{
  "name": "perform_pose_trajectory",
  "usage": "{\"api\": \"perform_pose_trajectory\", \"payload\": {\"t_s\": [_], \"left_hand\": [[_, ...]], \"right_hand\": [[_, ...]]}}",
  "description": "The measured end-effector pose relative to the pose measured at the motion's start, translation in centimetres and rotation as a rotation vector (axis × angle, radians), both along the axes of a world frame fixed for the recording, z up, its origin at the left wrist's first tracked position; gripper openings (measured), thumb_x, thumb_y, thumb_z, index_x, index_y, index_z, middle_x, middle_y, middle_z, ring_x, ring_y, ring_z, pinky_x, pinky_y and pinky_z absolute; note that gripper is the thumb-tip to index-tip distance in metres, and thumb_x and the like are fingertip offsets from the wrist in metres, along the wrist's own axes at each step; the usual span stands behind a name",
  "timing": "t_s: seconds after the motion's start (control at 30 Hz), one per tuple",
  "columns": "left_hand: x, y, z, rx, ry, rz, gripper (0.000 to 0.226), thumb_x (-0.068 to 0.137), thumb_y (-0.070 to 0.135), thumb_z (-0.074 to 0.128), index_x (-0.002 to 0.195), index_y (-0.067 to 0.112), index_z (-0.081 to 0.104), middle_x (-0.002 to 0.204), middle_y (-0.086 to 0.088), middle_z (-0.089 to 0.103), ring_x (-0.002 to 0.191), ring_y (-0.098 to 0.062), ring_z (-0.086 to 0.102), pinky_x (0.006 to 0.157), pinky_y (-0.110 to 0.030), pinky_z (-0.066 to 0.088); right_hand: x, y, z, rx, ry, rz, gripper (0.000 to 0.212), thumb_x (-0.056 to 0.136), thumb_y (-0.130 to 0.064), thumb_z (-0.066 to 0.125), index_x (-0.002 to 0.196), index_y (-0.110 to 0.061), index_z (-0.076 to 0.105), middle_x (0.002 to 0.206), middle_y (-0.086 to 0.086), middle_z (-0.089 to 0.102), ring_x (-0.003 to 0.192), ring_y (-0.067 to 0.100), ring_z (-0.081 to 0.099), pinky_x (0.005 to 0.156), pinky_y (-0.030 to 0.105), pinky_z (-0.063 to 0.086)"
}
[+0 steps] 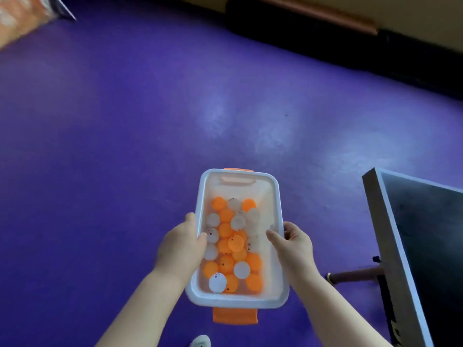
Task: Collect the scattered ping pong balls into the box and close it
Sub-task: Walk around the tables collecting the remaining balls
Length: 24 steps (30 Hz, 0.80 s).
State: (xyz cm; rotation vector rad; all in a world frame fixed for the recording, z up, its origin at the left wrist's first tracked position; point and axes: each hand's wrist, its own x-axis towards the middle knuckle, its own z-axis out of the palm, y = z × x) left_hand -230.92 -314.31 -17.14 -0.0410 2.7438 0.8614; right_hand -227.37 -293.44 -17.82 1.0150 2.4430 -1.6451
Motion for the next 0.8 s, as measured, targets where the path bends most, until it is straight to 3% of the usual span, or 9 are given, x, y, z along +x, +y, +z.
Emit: {"api": "perform_pose_trajectory", "payload": {"t_s": [0.1,0.2,0.37,0.6,0.8], "left_hand": [[0.8,-2.0,2.5,0.009,0.024,0.012,0.007,0.091,0.022,0.044,0.089,0.017,0.04,0.078,-0.002,0.054,0.07,-0.025,0.051,0.052,-0.031,0.035],[0.8,-2.4,4.4,-0.012,0.048,0.018,0.009,0.09,0.02,0.044,0.085,0.017,0.037,0.073,-0.001,0.05,0.066,-0.024,0.047,0.05,-0.03,0.031],[-0.3,0.3,6.4,-0.042,0.049,-0.029,0.01,0.087,0.017,0.045,0.093,0.008,0.044,0.09,-0.012,0.059,0.083,-0.035,0.056,0.061,-0.036,0.042],[-3.1,9.1,7.2,-0.053,0.088,-0.166,0.005,0.088,0.02,0.046,0.089,0.015,0.046,0.08,-0.004,0.056,0.072,-0.025,0.052,0.05,-0.029,0.033],[-6.8,20.8,8.2,-0.001,0.15,-0.305,0.007,0.09,0.026,0.044,0.088,0.021,0.045,0.073,0.001,0.056,0.068,-0.021,0.054,0.051,-0.03,0.036]], "right_hand": [[0.5,-1.9,2.5,-0.033,0.032,0.031,0.004,0.085,-0.019,0.067,0.081,-0.018,0.066,0.075,0.005,0.068,0.066,0.019,0.065,0.056,0.034,0.054],[0.9,-2.4,3.9,-0.043,0.051,0.023,0.005,0.084,-0.02,0.066,0.08,-0.016,0.066,0.078,0.009,0.068,0.066,0.02,0.061,0.06,0.036,0.052],[1.1,-0.2,4.7,-0.06,0.077,-0.057,0.012,0.082,-0.022,0.066,0.081,-0.01,0.064,0.078,0.011,0.065,0.067,0.022,0.057,0.062,0.036,0.05],[0.8,8.1,6.0,-0.089,0.125,-0.17,0.012,0.081,-0.018,0.067,0.078,-0.007,0.063,0.072,0.011,0.061,0.065,0.022,0.056,0.058,0.035,0.049],[-0.4,19.3,8.0,-0.083,0.184,-0.286,0.012,0.074,-0.018,0.068,0.078,-0.007,0.064,0.079,0.018,0.067,0.077,0.038,0.066,0.061,0.049,0.057]]}}
